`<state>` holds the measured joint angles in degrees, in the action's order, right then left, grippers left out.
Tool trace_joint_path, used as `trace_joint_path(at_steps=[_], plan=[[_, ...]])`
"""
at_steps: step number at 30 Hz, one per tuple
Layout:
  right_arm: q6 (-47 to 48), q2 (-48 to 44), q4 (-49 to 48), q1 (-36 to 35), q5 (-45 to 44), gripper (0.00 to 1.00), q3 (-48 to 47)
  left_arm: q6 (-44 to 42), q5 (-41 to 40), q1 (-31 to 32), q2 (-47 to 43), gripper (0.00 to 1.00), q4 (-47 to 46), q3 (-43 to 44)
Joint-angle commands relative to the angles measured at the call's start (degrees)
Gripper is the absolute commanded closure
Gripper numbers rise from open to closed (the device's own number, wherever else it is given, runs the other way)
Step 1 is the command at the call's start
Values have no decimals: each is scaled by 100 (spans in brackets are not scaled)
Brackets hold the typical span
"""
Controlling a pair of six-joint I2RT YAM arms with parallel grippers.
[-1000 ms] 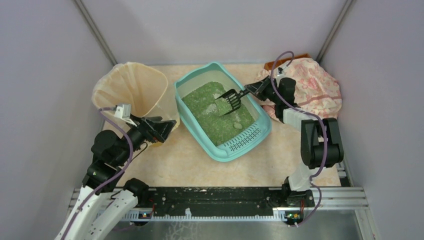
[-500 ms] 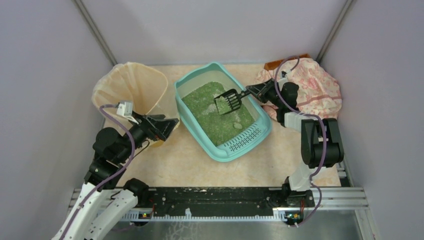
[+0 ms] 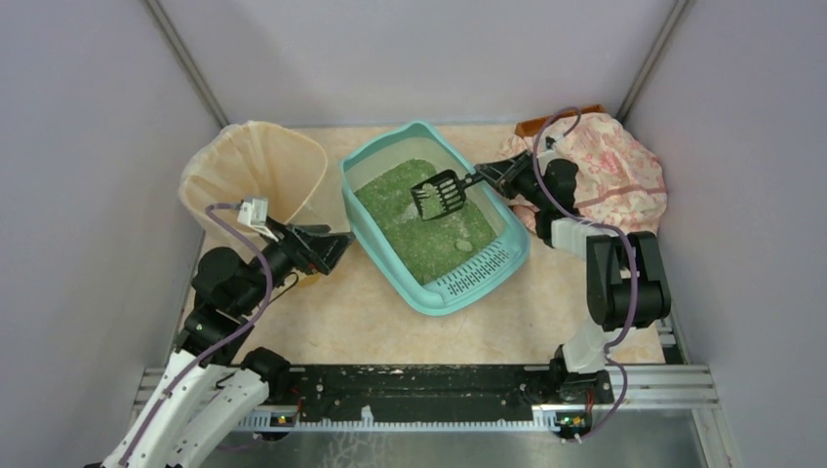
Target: Clean the litter box
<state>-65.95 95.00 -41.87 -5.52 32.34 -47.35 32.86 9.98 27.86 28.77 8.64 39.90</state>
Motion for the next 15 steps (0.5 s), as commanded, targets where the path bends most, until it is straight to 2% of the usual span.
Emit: trace_joint_path(at_steps=[1, 2, 4, 8, 10, 14, 15], plan=[[-32, -371, -273, 84, -219, 100, -151, 43, 124, -9, 69, 1, -441, -208], [-139, -382, -449, 128, -275, 100, -76, 39, 151, -10, 97, 1, -388, -153], [3, -145, -213, 27, 383, 100, -500, 81, 165, -10, 104, 1, -321, -84], [-288, -243, -647, 486, 242, 100, -218, 1, 99, -15, 76, 1, -344, -108], [-209, 50, -518, 270, 754, 100, -571, 26, 73, -11, 39, 1, -205, -47], [-347, -87, -782, 352, 223, 100, -193, -30, 24, -9, 14, 1, -264, -99], [-397, 21, -843, 208, 312, 100, -285, 21, 40, -15, 1, 2, -193, -59]])
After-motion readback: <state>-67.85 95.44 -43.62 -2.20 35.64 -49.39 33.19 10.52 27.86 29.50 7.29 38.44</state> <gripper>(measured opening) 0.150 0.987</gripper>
